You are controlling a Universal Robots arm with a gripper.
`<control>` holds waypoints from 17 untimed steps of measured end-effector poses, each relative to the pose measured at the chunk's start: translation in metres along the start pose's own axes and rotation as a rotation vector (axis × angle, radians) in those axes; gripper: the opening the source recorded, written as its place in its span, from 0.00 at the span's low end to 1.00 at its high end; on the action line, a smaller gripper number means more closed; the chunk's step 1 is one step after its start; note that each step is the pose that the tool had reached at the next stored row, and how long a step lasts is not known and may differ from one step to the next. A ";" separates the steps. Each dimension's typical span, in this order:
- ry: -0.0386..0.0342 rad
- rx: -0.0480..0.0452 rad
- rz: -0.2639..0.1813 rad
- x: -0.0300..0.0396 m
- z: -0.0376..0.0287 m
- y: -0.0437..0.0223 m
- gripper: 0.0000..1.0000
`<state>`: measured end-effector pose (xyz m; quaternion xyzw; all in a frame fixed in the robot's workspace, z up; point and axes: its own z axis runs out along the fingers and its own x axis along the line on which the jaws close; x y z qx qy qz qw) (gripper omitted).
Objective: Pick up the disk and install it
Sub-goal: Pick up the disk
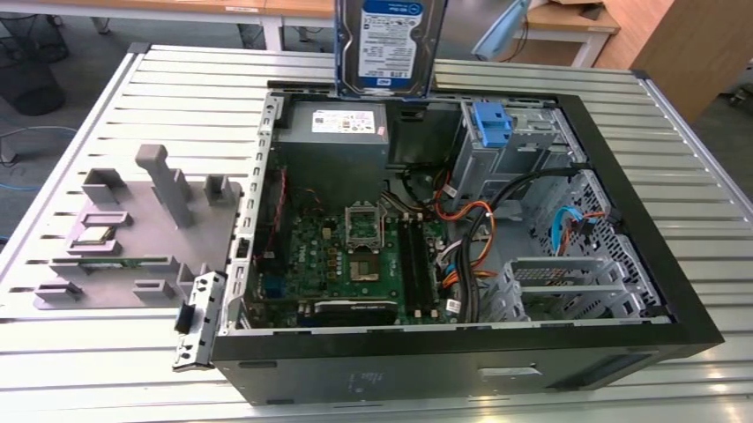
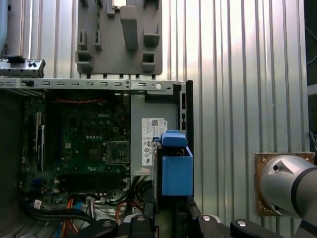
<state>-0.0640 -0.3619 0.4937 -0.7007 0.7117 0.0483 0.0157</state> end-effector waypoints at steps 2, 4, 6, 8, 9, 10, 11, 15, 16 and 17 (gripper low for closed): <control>0.0001 -0.0001 0.000 -0.0001 -0.0003 -0.0062 0.35; 0.0001 -0.0001 0.000 -0.0001 -0.0005 -0.0089 0.35; -0.0001 0.0001 0.000 -0.0001 -0.0004 -0.0090 0.35; 0.0000 0.0000 0.000 -0.0002 -0.0004 -0.0090 0.35; 0.0000 0.0000 0.000 -0.0001 -0.0004 -0.0090 0.35; 0.0000 0.0000 0.000 -0.0001 -0.0004 -0.0091 0.35; 0.0000 0.0000 0.000 0.0003 -0.0004 -0.0091 0.35; 0.0000 0.0000 0.000 0.0025 -0.0006 -0.0091 0.35; 0.0000 0.0000 0.000 0.0031 -0.0007 -0.0091 0.35; 0.0001 0.0000 0.000 0.0038 -0.0008 -0.0091 0.35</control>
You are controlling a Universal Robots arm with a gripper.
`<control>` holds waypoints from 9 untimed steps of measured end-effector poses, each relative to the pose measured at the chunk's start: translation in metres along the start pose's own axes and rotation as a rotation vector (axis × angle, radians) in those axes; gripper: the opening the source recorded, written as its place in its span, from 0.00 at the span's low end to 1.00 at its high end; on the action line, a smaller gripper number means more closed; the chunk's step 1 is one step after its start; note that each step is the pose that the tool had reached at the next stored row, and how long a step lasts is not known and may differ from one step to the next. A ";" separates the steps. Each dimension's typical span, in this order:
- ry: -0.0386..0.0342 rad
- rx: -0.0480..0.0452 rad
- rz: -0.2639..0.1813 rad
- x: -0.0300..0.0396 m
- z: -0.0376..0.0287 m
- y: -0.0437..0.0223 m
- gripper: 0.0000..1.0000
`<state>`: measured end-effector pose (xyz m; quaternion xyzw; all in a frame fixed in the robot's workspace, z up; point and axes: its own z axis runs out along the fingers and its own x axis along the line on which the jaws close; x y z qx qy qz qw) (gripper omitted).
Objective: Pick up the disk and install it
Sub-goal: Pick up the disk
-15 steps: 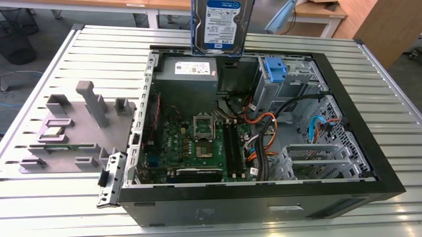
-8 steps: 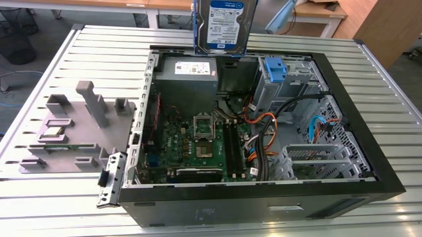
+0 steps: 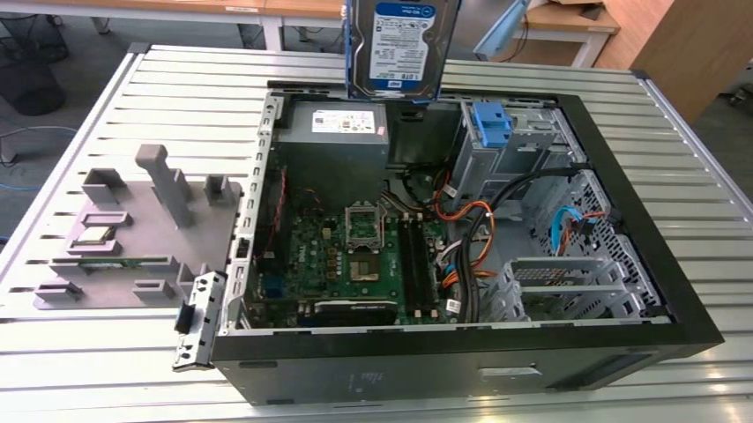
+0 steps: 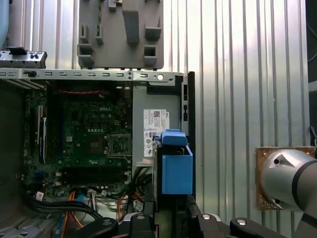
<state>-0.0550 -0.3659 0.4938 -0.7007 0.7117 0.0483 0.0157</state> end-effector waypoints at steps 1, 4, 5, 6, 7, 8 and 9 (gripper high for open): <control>0.0000 0.0000 0.000 0.0007 -0.0001 0.0000 0.35; 0.0000 0.0000 0.000 0.0027 -0.0002 0.0000 0.35; 0.0000 0.0000 0.000 0.0034 -0.0003 0.0000 0.35; -0.0001 0.0000 0.000 0.0043 -0.0004 -0.0001 0.35; 0.0000 0.0000 0.000 0.0052 -0.0004 -0.0001 0.35; -0.0001 0.0000 0.000 0.0061 -0.0005 -0.0001 0.35; -0.0001 0.0001 0.000 0.0070 -0.0005 -0.0001 0.35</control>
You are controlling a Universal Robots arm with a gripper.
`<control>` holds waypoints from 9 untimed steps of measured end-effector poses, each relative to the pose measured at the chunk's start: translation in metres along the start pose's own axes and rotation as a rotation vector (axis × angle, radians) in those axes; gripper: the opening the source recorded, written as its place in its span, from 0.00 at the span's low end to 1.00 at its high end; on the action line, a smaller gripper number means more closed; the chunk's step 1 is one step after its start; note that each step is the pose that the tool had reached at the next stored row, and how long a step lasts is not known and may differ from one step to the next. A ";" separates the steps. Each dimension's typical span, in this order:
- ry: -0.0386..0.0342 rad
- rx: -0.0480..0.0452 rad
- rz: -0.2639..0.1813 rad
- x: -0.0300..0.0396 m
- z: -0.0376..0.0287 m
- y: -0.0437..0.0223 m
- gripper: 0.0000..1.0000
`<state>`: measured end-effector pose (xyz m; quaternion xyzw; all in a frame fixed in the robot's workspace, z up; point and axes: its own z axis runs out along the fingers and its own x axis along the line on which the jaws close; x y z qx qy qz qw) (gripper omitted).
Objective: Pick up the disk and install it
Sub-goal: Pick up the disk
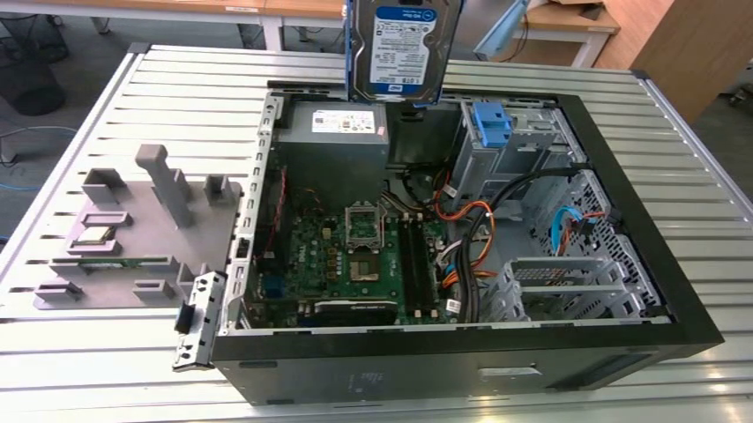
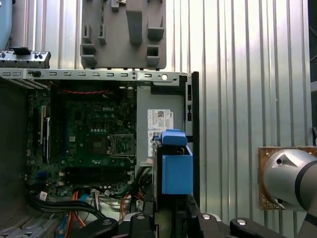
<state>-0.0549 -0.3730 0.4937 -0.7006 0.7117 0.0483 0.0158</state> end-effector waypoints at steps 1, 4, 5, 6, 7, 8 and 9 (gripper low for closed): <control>0.0000 -0.0001 0.000 0.0009 -0.0001 0.0000 0.35; 0.0001 -0.0001 0.000 0.0041 -0.0004 -0.0001 0.35; 0.0001 -0.0001 0.000 0.0053 -0.0005 -0.0001 0.35; 0.0001 -0.0001 0.000 0.0064 -0.0006 -0.0002 0.35; 0.0001 -0.0001 0.000 0.0075 -0.0007 -0.0002 0.35; 0.0001 -0.0001 0.000 0.0086 -0.0008 -0.0002 0.35; 0.0001 -0.0001 0.000 0.0098 -0.0009 -0.0003 0.35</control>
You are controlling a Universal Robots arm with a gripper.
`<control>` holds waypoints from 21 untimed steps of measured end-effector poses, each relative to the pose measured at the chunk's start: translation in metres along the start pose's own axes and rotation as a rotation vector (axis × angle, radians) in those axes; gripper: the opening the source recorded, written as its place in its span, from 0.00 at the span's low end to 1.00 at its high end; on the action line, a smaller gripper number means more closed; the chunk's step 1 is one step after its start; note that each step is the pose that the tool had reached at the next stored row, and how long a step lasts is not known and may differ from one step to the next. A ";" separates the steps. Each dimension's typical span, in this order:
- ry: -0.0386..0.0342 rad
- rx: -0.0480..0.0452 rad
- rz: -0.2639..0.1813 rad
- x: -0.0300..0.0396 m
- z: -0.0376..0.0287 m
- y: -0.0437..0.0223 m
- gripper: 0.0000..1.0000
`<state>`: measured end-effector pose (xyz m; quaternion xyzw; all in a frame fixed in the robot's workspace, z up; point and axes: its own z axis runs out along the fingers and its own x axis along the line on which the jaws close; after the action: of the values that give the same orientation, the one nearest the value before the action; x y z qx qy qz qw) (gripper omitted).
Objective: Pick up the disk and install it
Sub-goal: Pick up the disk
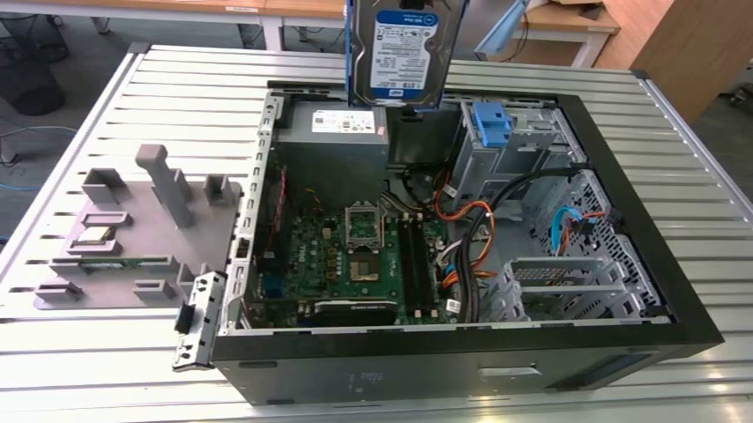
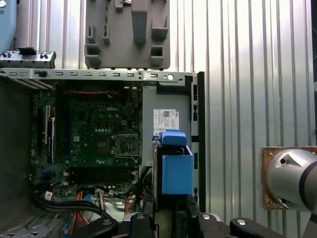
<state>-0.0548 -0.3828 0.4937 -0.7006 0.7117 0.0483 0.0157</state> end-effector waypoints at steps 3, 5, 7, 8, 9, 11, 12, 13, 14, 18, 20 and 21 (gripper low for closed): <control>0.0000 0.0000 0.000 0.0035 -0.0003 -0.0001 0.35; 0.0000 0.0000 0.000 0.0057 -0.0005 -0.0002 0.35; 0.0000 0.0000 0.000 0.0080 -0.0006 -0.0002 0.35; -0.0001 0.0001 0.000 0.0092 -0.0007 -0.0003 0.35; 0.0000 0.0001 0.000 0.0105 -0.0008 -0.0003 0.35; -0.0001 0.0000 0.000 0.0129 -0.0010 -0.0004 0.35; -0.0001 0.0001 0.000 0.0141 -0.0011 -0.0005 0.35; -0.0001 0.0000 0.000 0.0153 -0.0012 -0.0005 0.35; 0.0000 0.0000 0.000 0.0165 -0.0013 -0.0006 0.35; 0.0000 0.0001 0.000 0.0215 -0.0017 -0.0008 0.35; -0.0001 0.0000 0.000 0.0239 -0.0019 -0.0008 0.35; -0.0001 0.0001 0.000 0.0251 -0.0020 -0.0009 0.35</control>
<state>-0.0543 -0.4079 0.4933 -0.7006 0.7117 0.0483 0.0157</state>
